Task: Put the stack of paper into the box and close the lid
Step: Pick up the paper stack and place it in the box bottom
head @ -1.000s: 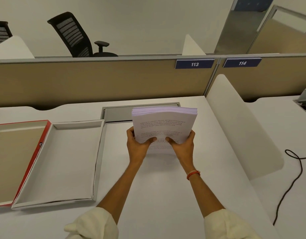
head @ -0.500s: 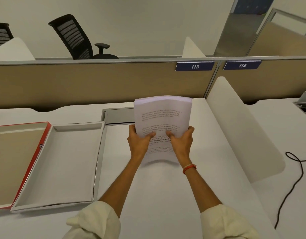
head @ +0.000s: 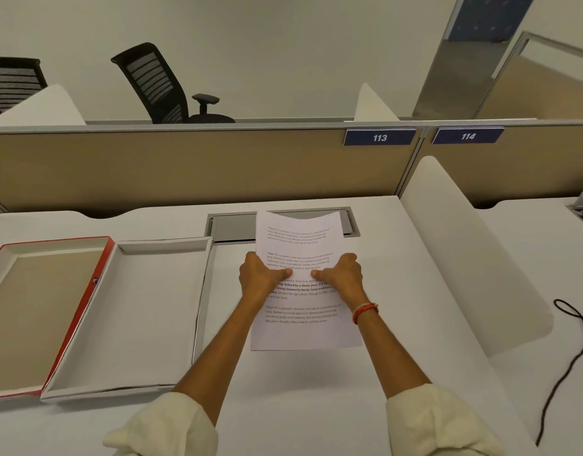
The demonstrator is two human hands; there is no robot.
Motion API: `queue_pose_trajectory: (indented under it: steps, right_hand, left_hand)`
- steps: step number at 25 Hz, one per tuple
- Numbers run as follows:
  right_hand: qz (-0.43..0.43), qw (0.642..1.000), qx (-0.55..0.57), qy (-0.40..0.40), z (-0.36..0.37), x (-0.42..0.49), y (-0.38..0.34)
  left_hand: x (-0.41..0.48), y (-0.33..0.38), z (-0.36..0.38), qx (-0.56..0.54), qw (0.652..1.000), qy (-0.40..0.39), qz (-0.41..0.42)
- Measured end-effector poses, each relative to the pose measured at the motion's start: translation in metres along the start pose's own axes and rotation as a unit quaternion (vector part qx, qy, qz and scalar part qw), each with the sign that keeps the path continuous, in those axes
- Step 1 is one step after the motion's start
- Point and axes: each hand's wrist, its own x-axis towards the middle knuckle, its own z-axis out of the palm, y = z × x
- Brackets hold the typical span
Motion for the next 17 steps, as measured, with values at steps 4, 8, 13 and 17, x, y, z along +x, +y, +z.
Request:
queue_pose_trajectory:
  steps: [4,8,13,17]
  right_hand:
    - [-0.006,1.0,0.0,-0.007,0.019,-0.012,-0.006]
    - [-0.02,1.0,-0.003,-0.017,0.042,-0.025,-0.022]
    - [-0.037,0.999,-0.003,-0.027,0.079,-0.042,-0.047]
    - [-0.041,0.998,-0.004,-0.038,0.113,-0.056,-0.069]
  left_hand:
    - [-0.002,-0.011,-0.019,0.009,1.0,0.003,0.001]
    - [0.002,-0.026,-0.047,0.009,1.0,0.009,-0.003]
    - [0.011,-0.048,-0.09,0.009,1.0,0.016,-0.02]
    - [0.019,-0.068,-0.127,0.013,0.999,0.021,-0.02]
